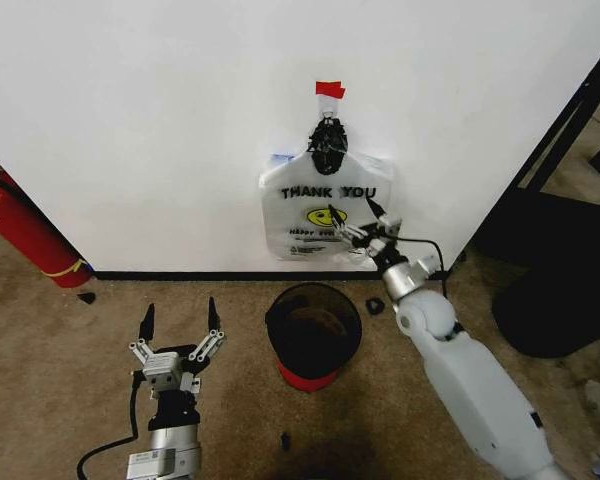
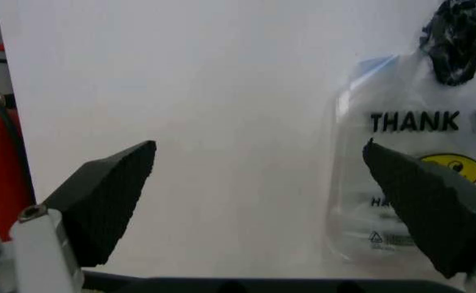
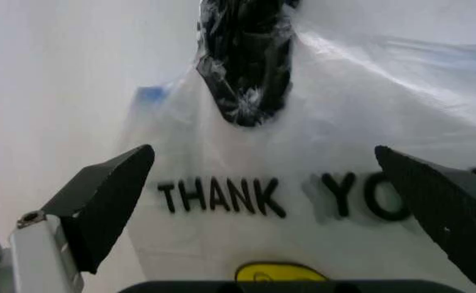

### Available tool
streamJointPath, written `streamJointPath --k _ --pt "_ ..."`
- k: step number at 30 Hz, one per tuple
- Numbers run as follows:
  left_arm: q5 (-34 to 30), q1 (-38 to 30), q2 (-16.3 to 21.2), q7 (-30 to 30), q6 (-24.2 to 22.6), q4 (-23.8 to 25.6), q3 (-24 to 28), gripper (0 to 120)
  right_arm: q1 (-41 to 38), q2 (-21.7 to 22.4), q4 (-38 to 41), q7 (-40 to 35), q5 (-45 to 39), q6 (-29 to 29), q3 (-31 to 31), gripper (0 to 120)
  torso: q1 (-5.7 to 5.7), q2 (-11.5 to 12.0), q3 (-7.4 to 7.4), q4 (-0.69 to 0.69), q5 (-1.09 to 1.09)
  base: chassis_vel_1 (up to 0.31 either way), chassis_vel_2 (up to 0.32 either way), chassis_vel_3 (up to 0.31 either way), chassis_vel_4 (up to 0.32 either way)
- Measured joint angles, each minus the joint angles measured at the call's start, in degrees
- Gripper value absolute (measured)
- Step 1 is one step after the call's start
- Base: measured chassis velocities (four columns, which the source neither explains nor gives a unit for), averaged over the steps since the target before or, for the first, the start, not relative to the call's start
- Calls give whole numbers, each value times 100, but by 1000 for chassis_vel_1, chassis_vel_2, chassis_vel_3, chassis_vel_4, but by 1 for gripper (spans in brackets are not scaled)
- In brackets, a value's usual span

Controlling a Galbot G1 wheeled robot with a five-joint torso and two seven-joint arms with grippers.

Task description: Pick up the garbage bag from the wall and place it over the trash bin.

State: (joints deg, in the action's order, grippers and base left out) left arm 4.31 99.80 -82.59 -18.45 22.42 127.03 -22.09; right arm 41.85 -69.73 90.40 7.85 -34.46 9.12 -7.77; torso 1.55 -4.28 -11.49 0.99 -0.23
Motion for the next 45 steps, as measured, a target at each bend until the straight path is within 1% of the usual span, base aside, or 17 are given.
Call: streamJointPath --k 6,19,23,26,30,31,34,35,36,39,42,44,45 --pt "-6 -21 9 -17 13 -38 19 100 -315 -194 -244 -83 22 -10 101 100 0 0 0 0 -1 0 0 0 0" --pt "-10 -47 33 -27 21 -100 42 100 -621 -714 -655 -201 150 61 123 100 0 -1 0 0 -1 0 0 0 0" --pt "-11 -30 35 -28 25 -90 26 100 -669 -794 -714 -232 180 80 121 96 0 -1 0 -1 -1 0 0 0 0" --pt "-12 -25 34 -30 28 -69 17 100 -695 -807 -715 -257 208 88 158 89 0 -1 1 0 -1 0 0 0 0" --pt "-21 17 41 -39 45 -23 -11 100 -802 -904 -752 -455 331 71 225 67 0 -1 1 -1 -1 0 0 0 0" --pt "-21 17 41 -39 45 -23 -11 100 -802 -904 -752 -455 331 71 225 67 0 -1 1 -1 -1 0 0 0 0" --pt "-20 37 26 -42 66 -13 -12 100 -822 -906 -733 -551 402 35 256 54 0 -2 1 -1 0 0 0 0 0" --pt "-20 41 26 -43 69 -7 -12 100 -827 -908 -731 -564 416 32 256 51 0 -1 0 -1 0 0 0 0 0" --pt "-20 41 26 -43 69 -7 -12 100 -827 -908 -731 -564 416 32 256 51 0 -1 0 -1 0 0 0 0 0" --pt "-19 43 26 -44 71 8 -9 100 -826 -912 -693 -599 422 13 248 37 0 -2 0 -1 0 0 0 0 0" --pt "-19 37 25 -45 71 9 -1 100 -806 -892 -643 -629 422 -7 240 26 0 -2 0 0 0 0 0 0 0" --pt "-19 37 25 -45 71 9 1 100 -804 -890 -638 -633 422 -9 238 24 0 -2 1 0 1 0 0 0 0" --pt "-19 35 21 -45 71 9 8 100 -798 -888 -620 -641 422 -16 231 19 0 -2 1 0 1 0 0 0 0"
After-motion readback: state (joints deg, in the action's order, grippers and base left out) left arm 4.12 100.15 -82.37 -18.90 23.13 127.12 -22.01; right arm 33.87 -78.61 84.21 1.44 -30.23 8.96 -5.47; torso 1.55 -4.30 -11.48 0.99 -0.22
